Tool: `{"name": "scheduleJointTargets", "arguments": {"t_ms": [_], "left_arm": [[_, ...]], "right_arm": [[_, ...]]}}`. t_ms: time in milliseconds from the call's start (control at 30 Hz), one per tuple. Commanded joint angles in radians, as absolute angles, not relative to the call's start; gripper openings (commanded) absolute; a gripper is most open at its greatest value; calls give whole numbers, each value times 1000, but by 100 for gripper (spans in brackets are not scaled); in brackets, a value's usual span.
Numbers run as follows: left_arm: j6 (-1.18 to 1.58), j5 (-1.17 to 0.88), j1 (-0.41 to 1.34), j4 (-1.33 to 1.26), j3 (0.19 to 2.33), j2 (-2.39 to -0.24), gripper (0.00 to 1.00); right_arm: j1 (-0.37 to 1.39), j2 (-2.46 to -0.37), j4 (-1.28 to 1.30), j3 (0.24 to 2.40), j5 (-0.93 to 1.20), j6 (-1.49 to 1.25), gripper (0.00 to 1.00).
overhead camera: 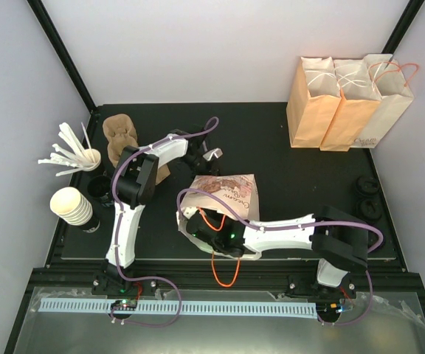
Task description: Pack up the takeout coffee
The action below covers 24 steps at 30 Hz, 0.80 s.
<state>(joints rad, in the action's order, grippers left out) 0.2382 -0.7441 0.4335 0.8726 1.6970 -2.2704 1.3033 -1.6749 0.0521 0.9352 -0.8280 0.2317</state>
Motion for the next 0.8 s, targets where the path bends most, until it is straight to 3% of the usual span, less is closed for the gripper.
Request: {"name": "scheduleJointTargets", "arguments": {"t_ms": [0, 767], "left_arm": [[231, -745, 448, 968, 1671, -2231, 30], [243, -773, 466, 1070, 1591, -2216, 29]], "right_arm": [[1294, -1693, 4, 943, -912, 296, 41], [1186, -1833, -32, 992, -908, 398, 38]]}}
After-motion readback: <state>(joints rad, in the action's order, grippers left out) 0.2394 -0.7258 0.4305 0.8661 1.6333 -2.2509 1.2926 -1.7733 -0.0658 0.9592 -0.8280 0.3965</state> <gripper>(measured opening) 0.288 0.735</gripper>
